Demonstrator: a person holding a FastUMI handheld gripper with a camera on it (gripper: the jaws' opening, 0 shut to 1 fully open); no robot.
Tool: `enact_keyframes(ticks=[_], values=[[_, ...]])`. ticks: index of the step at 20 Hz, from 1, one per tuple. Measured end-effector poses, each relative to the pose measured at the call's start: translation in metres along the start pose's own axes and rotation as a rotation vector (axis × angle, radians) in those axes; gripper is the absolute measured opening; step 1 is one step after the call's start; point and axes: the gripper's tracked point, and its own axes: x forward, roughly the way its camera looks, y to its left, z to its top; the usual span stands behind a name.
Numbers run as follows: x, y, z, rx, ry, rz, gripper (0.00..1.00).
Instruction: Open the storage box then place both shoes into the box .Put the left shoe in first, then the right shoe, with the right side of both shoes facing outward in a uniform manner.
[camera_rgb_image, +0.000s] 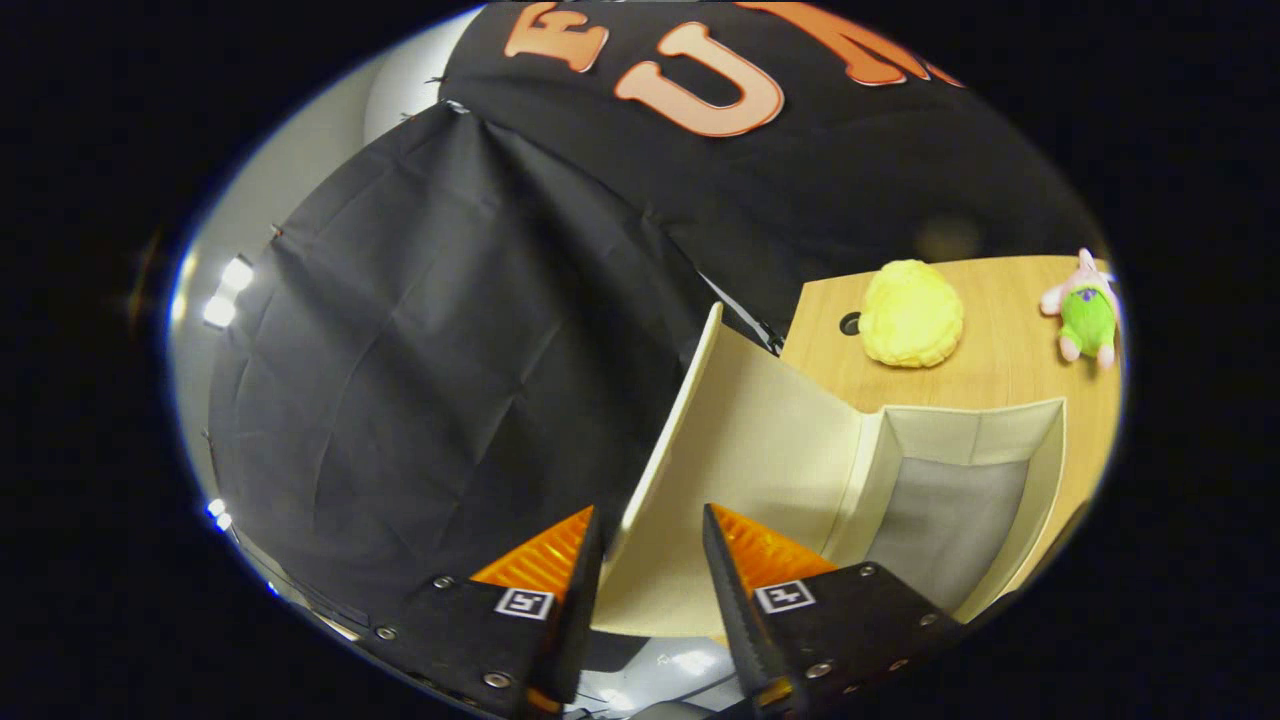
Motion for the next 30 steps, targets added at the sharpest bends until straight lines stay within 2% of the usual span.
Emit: enact_keyframes(ticks=[1,3,5,9,12,15,17,22,26,30], values=[[-0.004,-0.001,0.001,-0.018,-0.008,-0.002,0.74],[-0.018,-0.013,0.005,-0.038,-0.025,-0.043,0.89],[-0.039,-0.040,0.009,-0.052,-0.061,-0.106,0.92],[-0.102,-0.124,-0.001,-0.053,-0.106,-0.281,0.93],[-0.156,-0.199,-0.014,-0.032,-0.126,-0.456,0.94],[-0.204,-0.266,-0.046,0.001,-0.087,-0.620,0.95],[-0.225,-0.298,-0.069,0.037,-0.051,-0.695,0.95],[-0.250,-0.342,-0.113,0.110,-0.022,-0.745,0.95],[-0.254,-0.362,-0.139,0.008,0.029,-0.777,0.92],[-0.245,-0.385,-0.157,-0.078,0.082,-0.823,0.85]])
